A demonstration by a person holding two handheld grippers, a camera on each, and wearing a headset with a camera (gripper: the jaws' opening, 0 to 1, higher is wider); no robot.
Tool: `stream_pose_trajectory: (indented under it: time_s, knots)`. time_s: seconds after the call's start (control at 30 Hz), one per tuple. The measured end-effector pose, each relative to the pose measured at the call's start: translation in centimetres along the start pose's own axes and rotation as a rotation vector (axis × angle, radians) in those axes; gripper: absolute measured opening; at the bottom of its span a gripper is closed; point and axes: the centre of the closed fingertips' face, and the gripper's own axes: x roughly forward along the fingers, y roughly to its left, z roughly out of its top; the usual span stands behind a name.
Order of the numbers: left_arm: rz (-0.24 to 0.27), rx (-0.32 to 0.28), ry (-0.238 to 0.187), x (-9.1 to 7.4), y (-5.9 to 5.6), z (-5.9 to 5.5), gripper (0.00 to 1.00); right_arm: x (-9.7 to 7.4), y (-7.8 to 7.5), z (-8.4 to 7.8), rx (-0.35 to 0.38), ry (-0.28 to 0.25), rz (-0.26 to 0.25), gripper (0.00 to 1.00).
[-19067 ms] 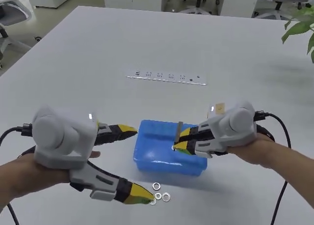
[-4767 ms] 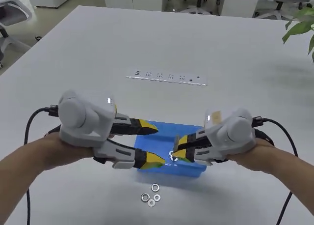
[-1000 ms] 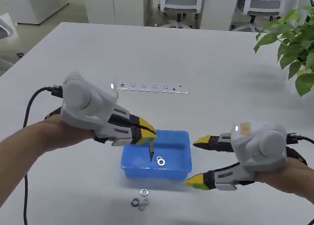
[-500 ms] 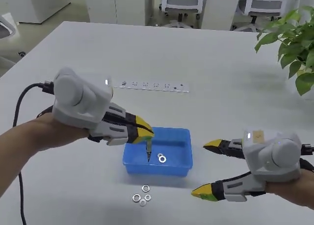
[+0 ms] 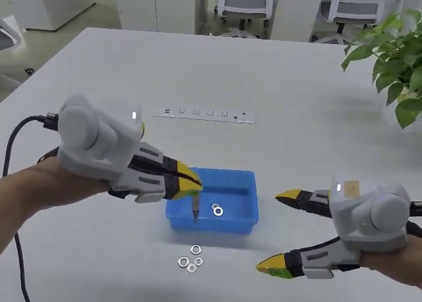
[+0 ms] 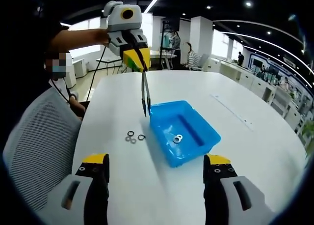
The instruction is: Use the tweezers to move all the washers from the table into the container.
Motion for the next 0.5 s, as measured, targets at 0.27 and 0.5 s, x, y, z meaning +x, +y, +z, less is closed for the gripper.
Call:
stream_pose_trajectory:
  time_s: [0.27, 0.5]
  knots:
    - [-0.014, 0.015, 0.005, 0.3, -1.2, -0.7, 0.05, -0.3, 0.4, 0.0, 0.003, -0.005, -0.005, 0.85]
    - [-0.018, 0.009, 0.006, 0.7, -1.7, -1.5, 0.05, -0.4, 0.9, 0.0, 0.002, -0.008, 0.000, 0.85]
